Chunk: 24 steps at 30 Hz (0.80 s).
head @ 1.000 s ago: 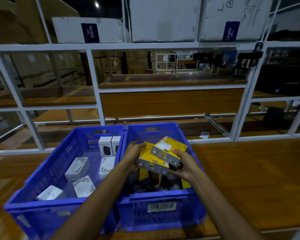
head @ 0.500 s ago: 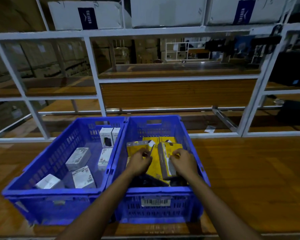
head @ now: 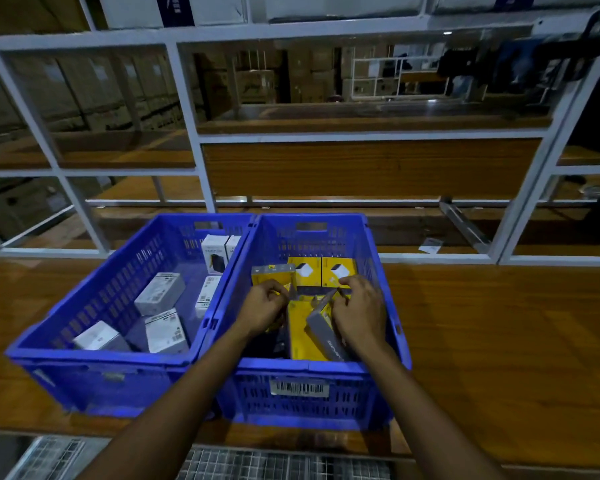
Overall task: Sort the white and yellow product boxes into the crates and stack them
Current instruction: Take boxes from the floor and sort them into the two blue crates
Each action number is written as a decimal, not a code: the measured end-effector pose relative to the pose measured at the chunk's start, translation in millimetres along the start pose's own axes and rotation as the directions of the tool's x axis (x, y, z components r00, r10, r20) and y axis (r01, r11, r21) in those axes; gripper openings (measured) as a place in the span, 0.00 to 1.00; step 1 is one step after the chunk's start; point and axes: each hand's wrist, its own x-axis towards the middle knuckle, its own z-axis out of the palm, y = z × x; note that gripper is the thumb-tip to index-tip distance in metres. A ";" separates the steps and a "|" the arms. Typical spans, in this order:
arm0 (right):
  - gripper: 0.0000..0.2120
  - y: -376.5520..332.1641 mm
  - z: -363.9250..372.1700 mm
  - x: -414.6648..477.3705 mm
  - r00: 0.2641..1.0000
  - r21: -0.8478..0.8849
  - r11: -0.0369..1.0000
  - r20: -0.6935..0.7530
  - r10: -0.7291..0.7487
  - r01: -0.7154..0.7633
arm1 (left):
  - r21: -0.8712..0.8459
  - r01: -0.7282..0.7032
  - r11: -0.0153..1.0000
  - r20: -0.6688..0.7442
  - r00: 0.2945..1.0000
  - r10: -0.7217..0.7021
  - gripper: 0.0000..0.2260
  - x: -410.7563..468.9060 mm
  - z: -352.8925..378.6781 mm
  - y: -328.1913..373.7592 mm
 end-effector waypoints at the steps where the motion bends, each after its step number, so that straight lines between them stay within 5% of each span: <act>1: 0.19 0.4 -0.6 -0.7 0.998 -0.013 1.000 0.066 0.018 -0.017 | 0.083 -0.037 0.996 0.010 0.999 0.036 0.06 -1.4 0.7 1.0; 4: 0.22 2.0 -0.7 -1.9 0.965 0.011 0.996 0.250 0.079 -0.084 | 0.344 -0.114 0.932 0.054 0.993 0.102 0.04 -6.0 3.1 10.1; 11: 0.14 -0.2 -1.4 -4.7 0.960 0.279 0.956 0.279 0.011 -0.092 | 0.649 -0.038 0.760 0.035 0.999 0.020 0.09 -16.3 11.8 12.9; 16: 0.14 -1.5 -4.6 -7.7 0.985 0.358 0.929 0.171 0.027 -0.088 | 0.502 0.064 0.862 -0.149 0.989 0.014 0.15 -26.3 2.7 12.3; 24: 0.14 -24.8 -8.2 -29.7 0.987 0.581 0.806 0.161 0.024 -0.115 | 0.314 -0.009 0.949 -0.270 0.958 0.098 0.17 -71.6 -33.1 14.1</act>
